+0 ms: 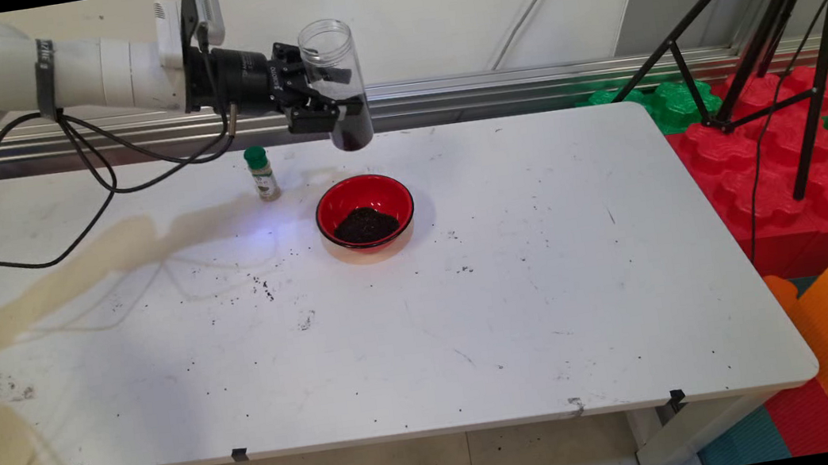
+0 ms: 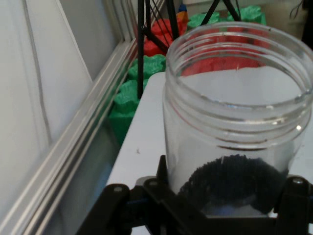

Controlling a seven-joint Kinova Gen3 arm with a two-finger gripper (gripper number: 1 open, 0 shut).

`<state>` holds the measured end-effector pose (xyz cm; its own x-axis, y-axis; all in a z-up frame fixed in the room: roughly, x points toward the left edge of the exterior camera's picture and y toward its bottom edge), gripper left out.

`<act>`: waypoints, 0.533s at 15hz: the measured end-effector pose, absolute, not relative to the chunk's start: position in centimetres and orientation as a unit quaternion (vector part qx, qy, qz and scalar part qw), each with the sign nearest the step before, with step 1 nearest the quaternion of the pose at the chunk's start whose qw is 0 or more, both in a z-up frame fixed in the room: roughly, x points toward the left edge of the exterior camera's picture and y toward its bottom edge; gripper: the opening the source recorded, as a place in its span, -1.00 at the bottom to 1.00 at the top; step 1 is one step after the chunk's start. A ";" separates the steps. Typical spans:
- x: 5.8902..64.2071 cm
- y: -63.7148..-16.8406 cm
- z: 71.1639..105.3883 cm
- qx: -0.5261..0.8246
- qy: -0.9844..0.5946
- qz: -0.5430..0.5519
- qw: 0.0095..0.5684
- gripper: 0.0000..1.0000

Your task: Pour the black seasoning powder in the red bowl, then place the picked object on the table

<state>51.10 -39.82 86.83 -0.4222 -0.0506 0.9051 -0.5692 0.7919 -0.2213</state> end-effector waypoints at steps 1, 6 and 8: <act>51.1 -39.7 86.8 0.201 -0.800 0.250 0.506 -1.00; 51.0 -38.6 86.8 0.220 -0.796 0.210 0.523 -1.00; 50.8 -38.1 86.8 0.220 -0.797 0.199 0.527 -1.00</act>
<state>50.82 -38.11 86.81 -0.3481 -0.1410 0.9268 -0.5599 0.8242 -0.0849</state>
